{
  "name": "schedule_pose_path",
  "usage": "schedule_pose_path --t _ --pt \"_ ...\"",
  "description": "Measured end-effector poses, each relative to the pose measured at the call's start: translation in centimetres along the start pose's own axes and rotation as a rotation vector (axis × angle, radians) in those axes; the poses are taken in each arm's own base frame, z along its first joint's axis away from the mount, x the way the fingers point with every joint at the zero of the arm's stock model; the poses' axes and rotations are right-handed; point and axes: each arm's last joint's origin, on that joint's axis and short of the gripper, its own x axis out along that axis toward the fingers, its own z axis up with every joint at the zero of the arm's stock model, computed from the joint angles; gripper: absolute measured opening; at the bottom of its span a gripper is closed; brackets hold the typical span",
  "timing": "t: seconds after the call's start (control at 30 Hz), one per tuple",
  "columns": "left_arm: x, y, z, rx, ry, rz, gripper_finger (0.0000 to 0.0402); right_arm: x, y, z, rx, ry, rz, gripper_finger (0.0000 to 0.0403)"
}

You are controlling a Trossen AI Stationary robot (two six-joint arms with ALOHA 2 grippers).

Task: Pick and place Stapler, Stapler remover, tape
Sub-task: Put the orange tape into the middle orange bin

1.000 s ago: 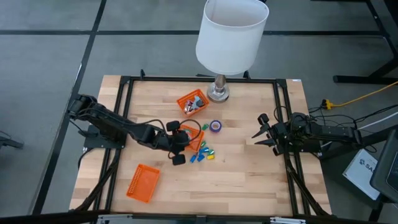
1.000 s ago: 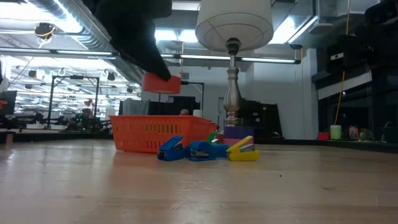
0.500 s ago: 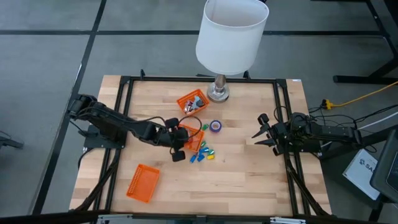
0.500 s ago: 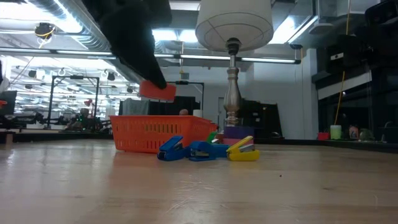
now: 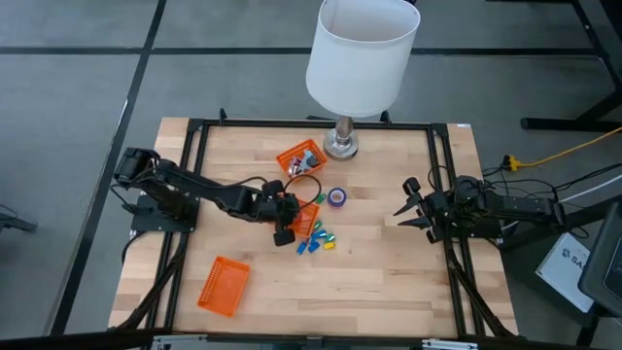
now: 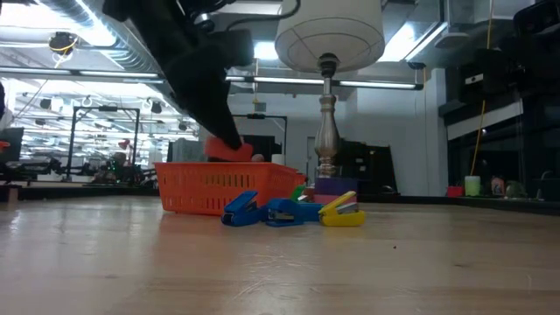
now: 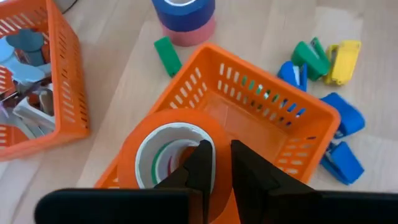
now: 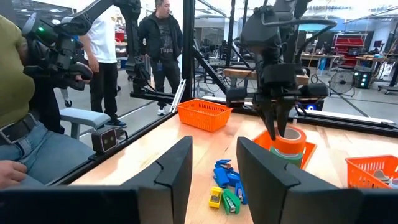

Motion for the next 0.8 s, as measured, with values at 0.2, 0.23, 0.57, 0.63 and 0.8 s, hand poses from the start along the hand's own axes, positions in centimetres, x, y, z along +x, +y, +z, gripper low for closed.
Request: schedule_pose_path --t 0.2,0.23,0.57,0.63,0.8 --pt "0.4 -0.2 -0.1 -0.021 0.008 -0.005 0.0043 0.0 0.0 0.0 0.000 0.001 0.001 0.0129" --pt "0.6 -0.2 -0.2 -0.022 0.017 -0.002 0.0045 0.0 0.0 0.0 0.001 0.002 0.000 0.0129" --pt "2.1 -0.2 -0.4 -0.050 0.044 0.013 0.0054 0.0 0.0 0.0 0.001 0.002 0.000 0.0129" --pt "2.0 -0.1 -0.4 -0.051 0.041 0.012 0.0060 0.0 0.0 0.0 0.001 0.001 0.000 0.0129" --pt "1.7 0.0 -0.4 -0.045 0.044 0.015 0.0086 0.0 0.0 0.0 0.001 0.002 0.000 0.0129"
